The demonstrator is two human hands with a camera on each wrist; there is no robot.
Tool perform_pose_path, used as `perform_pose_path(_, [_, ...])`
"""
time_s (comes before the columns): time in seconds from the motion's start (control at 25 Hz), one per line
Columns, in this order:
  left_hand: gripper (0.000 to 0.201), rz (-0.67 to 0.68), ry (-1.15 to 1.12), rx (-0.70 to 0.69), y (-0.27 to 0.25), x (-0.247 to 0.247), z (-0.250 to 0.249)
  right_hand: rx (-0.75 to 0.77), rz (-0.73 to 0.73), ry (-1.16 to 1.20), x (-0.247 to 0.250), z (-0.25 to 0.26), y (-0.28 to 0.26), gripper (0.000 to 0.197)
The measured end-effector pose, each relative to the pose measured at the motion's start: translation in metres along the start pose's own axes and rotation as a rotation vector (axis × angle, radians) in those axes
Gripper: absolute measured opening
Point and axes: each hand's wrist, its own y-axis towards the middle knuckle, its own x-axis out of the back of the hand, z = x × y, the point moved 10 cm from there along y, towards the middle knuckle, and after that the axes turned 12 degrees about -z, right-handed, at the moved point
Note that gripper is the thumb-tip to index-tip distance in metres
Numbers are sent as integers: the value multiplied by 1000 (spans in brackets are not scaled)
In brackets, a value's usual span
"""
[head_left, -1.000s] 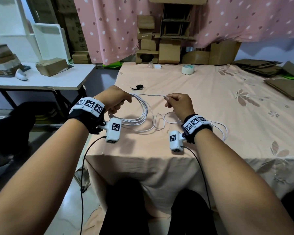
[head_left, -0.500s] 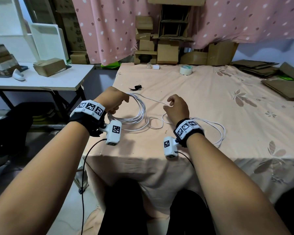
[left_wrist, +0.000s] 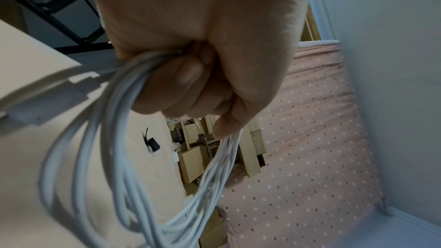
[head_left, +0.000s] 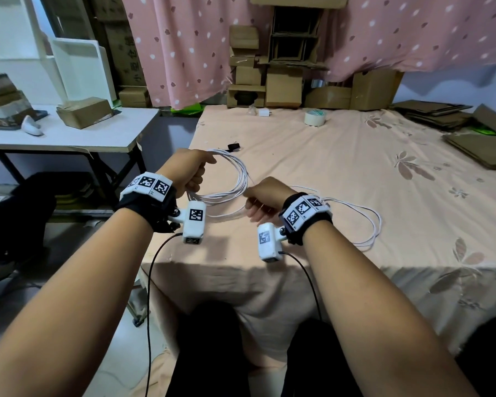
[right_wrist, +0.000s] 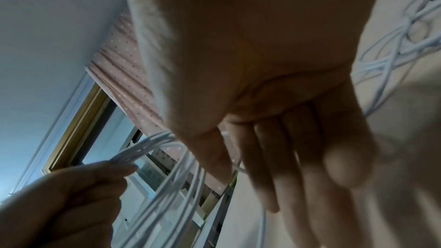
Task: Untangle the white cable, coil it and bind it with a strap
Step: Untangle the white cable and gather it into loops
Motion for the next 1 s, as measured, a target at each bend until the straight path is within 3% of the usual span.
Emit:
perform_pose_path(0.36, [36, 98, -352, 53, 3, -23, 6, -153, -66, 334, -17, -16, 7, 16])
perform_pose_path(0.48, [41, 107, -418, 44, 3, -26, 3, -172, -99, 303, -19, -20, 2, 16])
perform_pose_path(0.76, [42, -93, -674, -7, 15, 0, 0, -149, -227, 78, -10, -24, -7, 15])
perform_pose_path(1.0, [40, -157, -711, -3, 16, 2, 3, -59, -402, 61, 3, -17, 2, 52])
